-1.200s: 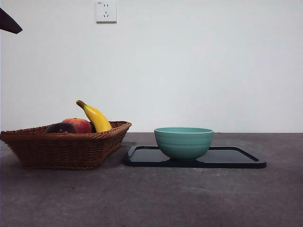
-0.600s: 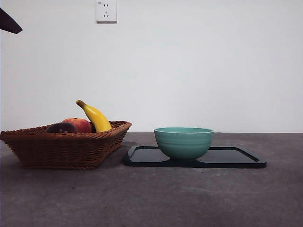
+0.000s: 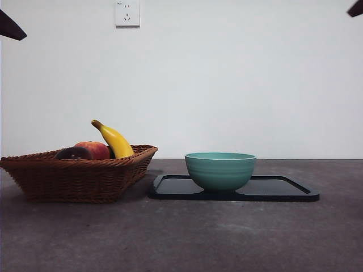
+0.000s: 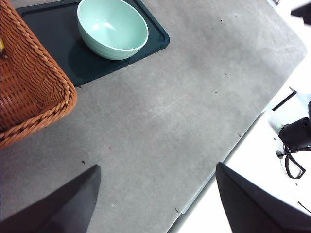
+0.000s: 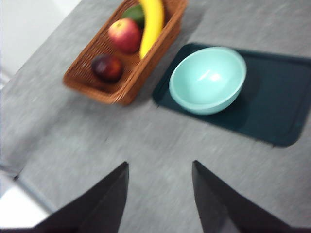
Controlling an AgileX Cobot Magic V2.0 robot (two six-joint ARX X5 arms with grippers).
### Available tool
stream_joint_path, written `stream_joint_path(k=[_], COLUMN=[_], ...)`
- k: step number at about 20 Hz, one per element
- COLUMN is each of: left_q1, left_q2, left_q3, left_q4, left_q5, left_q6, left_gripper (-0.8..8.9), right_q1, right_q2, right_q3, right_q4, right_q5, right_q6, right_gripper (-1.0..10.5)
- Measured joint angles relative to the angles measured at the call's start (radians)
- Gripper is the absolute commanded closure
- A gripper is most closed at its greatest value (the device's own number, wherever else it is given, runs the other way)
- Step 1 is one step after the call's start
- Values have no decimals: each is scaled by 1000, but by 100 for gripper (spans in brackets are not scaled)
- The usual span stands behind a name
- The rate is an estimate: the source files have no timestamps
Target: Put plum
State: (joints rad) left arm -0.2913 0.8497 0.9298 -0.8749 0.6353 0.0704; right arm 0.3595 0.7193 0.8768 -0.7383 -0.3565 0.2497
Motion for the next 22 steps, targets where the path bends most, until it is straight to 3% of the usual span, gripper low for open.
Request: stream_joint_path(k=[6,14,22], left_q1=[0,0,0], left_q2=[0,0,0], left_q3=[0,0,0], left_q4=[0,0,0], left_q5=[0,0,0], left_q6=[0,0,0], left_gripper=[440,440,440], right_q1=[-5,-7,-7], right_q2=[283,765,1009], right_q3=[182,462,504], right_q4=[7,18,82], right_q5=[75,126,151], right_q6=[0,-66,-82], right_gripper=[716,702,702])
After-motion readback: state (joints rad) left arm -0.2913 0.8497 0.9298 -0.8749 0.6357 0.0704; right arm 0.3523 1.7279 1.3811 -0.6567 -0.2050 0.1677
